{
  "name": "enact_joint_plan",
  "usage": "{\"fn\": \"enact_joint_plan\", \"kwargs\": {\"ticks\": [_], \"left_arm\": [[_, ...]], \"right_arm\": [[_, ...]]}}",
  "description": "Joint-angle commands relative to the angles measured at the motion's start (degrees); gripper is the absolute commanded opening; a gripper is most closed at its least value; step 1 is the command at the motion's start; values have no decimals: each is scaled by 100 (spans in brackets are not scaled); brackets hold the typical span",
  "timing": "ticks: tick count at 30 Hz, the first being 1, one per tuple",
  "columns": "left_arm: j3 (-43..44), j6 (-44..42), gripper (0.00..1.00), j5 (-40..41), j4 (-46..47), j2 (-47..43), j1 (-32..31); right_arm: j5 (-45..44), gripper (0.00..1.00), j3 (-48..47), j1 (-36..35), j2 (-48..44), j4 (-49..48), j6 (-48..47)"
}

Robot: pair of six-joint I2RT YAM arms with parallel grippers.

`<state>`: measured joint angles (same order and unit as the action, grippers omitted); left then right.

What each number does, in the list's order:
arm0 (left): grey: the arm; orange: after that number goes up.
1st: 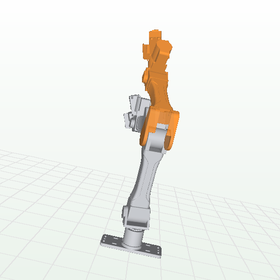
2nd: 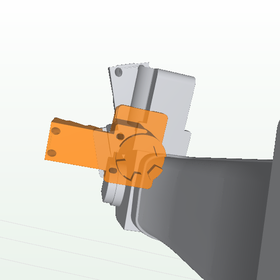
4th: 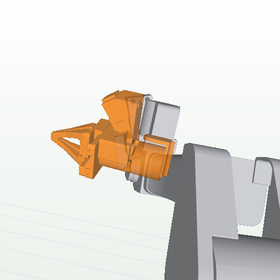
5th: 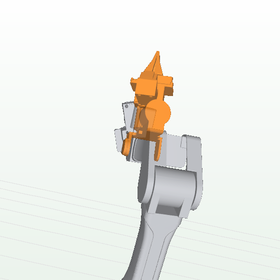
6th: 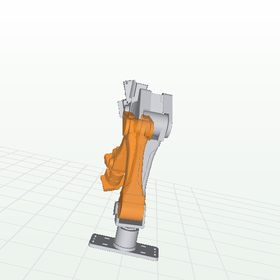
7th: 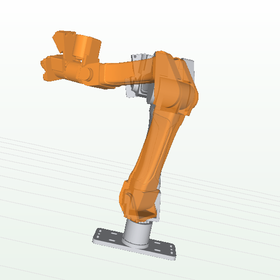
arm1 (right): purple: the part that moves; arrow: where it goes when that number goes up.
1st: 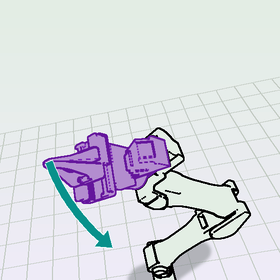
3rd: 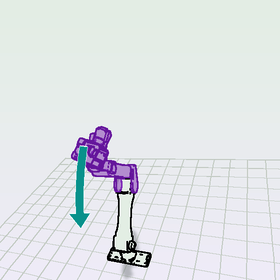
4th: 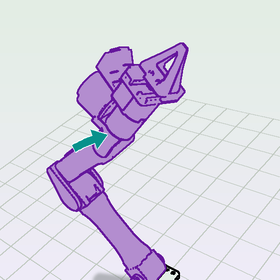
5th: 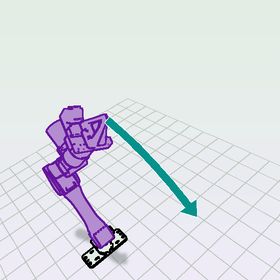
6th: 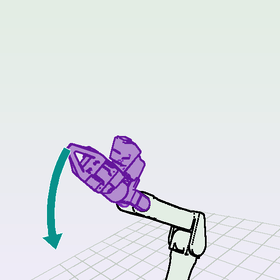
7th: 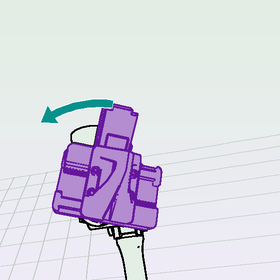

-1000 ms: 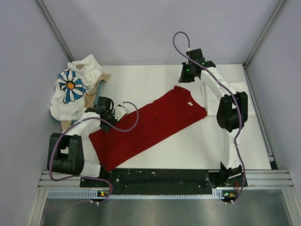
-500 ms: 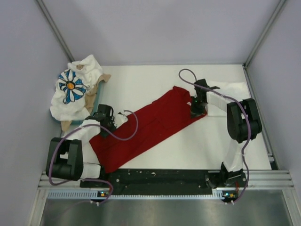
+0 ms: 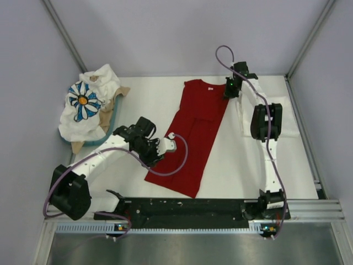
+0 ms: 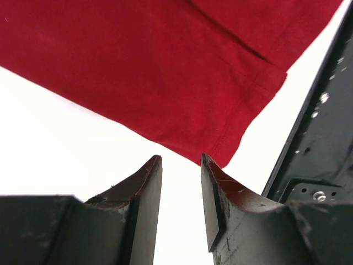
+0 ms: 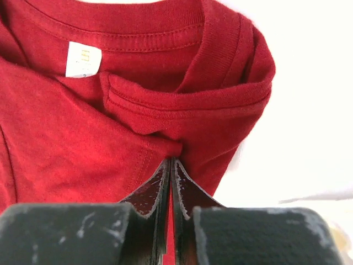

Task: Fold and stack the t-shirts
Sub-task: Rotate the tshirt 90 degrees

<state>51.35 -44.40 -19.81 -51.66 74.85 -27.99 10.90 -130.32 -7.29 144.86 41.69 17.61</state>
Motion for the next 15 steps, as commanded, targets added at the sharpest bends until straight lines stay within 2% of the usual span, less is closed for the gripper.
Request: {"fn": "enact_joint_plan", "kwargs": {"ticks": [1, 3, 6, 11, 15], "left_arm": [[428, 169, 40, -691, -573, 56, -145], [385, 125, 39, -568, -547, 144, -163], [139, -41, 41, -410, -267, 179, -250], [-353, -656, 46, -138, 94, 13, -479], [-898, -1035, 50, 293, 454, -120, -497]], "right_arm": [[394, 5, -775, 140, 9, 278, -547], [798, 12, -479, 114, -430, 252, -810], [1265, 24, 582, -44, -1552, -19, -1240], [2020, 54, 3718, -571, -4233, -1808, -1576], [2722, 60, 5917, -967, -5913, -3234, -1261]]}}
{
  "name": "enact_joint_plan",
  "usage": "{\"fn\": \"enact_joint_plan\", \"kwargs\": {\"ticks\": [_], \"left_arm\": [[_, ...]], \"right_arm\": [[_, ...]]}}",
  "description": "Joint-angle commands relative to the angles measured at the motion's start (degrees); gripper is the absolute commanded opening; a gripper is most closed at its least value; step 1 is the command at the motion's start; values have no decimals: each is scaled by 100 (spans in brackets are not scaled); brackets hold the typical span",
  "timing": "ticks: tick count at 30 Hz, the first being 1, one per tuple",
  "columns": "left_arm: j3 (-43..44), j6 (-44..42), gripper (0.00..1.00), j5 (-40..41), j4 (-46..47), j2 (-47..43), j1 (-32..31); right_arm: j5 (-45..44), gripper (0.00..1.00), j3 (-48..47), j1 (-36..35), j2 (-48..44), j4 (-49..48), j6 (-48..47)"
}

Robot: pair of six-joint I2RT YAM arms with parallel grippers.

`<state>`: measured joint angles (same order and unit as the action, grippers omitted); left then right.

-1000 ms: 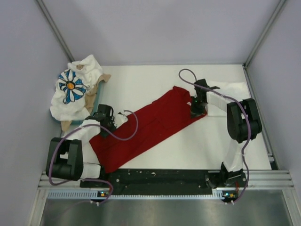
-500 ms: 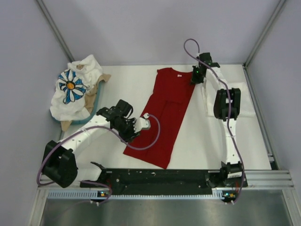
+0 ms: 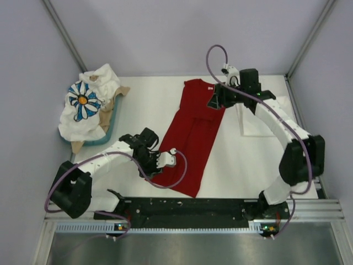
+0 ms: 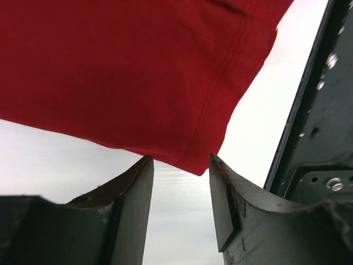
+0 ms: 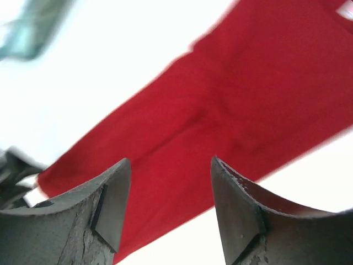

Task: Fold and stack the t-shirts
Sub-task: Rotate the tshirt 90 degrees, then grab the bottom of the folded rectangular tshirt with both arms

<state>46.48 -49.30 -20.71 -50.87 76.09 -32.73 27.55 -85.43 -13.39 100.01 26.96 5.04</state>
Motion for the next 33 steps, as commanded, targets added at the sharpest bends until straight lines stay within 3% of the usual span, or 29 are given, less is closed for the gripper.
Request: {"fn": "enact_joint_plan", "kwargs": {"ticks": [1, 3, 4, 5, 10, 14, 15, 20, 23, 29, 33], "left_arm": [[-490, -554, 50, 488, 498, -236, -32], [-596, -537, 51, 568, 604, -174, -93], [-674, -528, 52, 594, 683, -130, -111], [-754, -519, 52, 603, 753, -86, -137], [-1009, -230, 51, 630, 948, 221, -470], [-1044, 209, 19, 830, 763, 310, -927], [-1053, 236, 15, 875, 702, 214, -963], [-983, -132, 22, 95, 166, -410, -1095], [-1035, -124, 25, 417, 104, -578, -1165], [-1114, -54, 40, 568, 25, -569, -1165], [-1211, -10, 44, 665, 174, -640, -1174]], "right_arm": [[1338, 61, 2050, -471, -1797, -2086, 145], [1534, 64, 2642, -664, -2255, -2589, 225], [1577, 79, 2993, -770, -2518, -2651, 217], [1656, 87, 3180, -910, -2826, -2878, 69], [1701, 87, 3901, -1779, -3645, -2444, -1388], [1044, 87, 4200, -2798, -4128, -1091, -2751], [807, 87, 4314, -3114, -4304, -835, -2971], [-152, 86, 5324, -4863, -4631, -631, -4105], [-1030, 78, 5580, -5734, -4035, -1033, -4441], [-1559, 68, 5405, -6325, -2883, -1728, -4696], [-1674, 63, 5396, -6492, -2610, -2054, -4732]]}}
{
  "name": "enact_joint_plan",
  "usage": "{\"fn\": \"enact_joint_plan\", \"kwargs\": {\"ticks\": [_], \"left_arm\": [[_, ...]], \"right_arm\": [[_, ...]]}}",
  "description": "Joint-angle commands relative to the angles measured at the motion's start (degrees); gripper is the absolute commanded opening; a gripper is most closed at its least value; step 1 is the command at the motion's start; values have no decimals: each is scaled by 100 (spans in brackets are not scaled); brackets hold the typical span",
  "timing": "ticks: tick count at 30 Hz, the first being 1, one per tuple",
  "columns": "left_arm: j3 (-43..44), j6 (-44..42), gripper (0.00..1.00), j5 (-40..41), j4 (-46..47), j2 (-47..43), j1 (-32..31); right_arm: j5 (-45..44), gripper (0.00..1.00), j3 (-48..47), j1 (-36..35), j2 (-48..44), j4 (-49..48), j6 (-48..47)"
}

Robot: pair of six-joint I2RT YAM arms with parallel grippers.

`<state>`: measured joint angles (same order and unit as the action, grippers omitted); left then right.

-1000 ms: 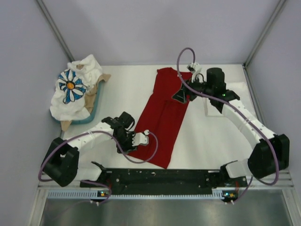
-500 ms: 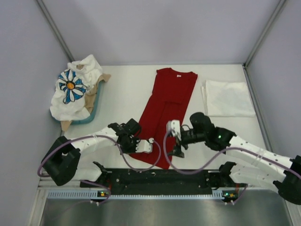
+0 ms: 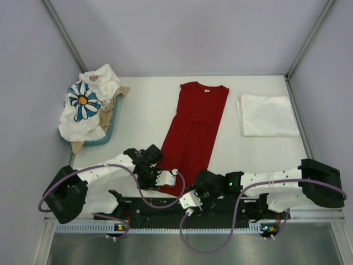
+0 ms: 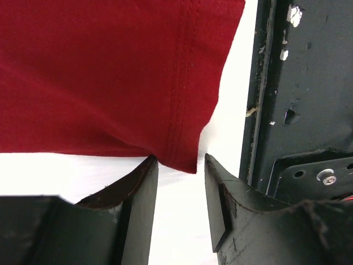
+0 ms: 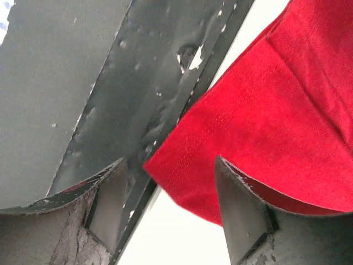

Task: Fold and stack the t-shirts
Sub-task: Grab the bottom of the folded rectangular tshirt with both arms

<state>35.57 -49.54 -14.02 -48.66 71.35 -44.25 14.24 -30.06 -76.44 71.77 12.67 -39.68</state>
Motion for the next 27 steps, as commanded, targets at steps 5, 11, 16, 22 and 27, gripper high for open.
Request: {"fn": "enact_joint_plan", "kwargs": {"ticks": [5, 11, 16, 22, 27], "left_arm": [[-226, 93, 45, 31, 243, -34, -22], [-173, 155, 37, 119, 411, 195, -57], [-138, 120, 0, -65, 279, 230, -93], [282, 488, 0, 4, 252, -7, -93], [950, 726, 0, 276, 278, -122, -75]], "right_arm": [[-430, 47, -210, -213, 522, -336, -251], [-861, 27, -307, -213, 628, 34, -251], [-967, 0, -527, -213, 655, 271, -5], [-757, 0, -492, 102, -135, 149, 232], [-835, 0, -369, 770, -944, -79, 277]]}}
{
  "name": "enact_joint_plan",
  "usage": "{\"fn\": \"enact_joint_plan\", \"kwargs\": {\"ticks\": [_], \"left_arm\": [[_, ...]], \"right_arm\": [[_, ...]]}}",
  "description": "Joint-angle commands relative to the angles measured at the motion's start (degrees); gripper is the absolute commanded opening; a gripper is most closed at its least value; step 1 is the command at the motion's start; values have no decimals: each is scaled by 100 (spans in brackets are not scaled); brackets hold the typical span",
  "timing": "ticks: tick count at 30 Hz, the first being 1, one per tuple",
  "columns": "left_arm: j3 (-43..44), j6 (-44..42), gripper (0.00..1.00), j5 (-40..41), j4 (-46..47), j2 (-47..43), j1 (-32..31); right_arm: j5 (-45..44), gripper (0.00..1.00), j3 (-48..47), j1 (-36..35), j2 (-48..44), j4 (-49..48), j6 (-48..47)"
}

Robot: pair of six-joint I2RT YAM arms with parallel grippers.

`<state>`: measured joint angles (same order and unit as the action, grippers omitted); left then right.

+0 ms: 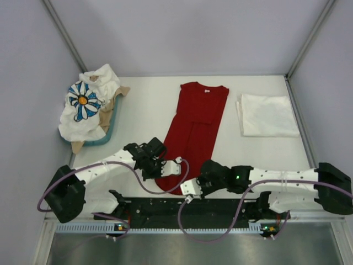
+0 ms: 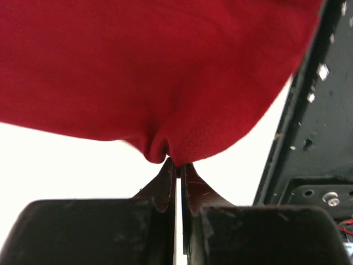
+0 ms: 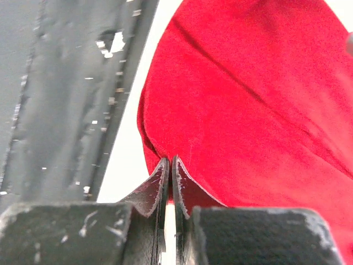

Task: Fold and stack the t-shirts
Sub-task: Grab the bottom of the folded rectangular tshirt with both arms, then fold the folded rectangular tshirt in 1/3 of the way

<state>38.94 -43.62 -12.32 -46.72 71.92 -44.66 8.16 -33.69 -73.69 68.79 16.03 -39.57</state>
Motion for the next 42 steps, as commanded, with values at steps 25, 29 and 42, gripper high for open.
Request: {"fn": "enact_joint_plan", "kwargs": {"ticks": [25, 29, 42], "left_arm": [[5869, 582, 0, 783, -74, 4109, 1390], [6327, 626, 0, 871, -250, 4584, 1417], [6811, 784, 0, 1179, -206, 5253, 1557]], "right_arm": [[501, 0, -295, 4388, 1153, -3747, -771], [695, 0, -445, 4583, 1434, -3774, -789], [590, 0, -831, 4891, 2480, -4152, -999]]}}
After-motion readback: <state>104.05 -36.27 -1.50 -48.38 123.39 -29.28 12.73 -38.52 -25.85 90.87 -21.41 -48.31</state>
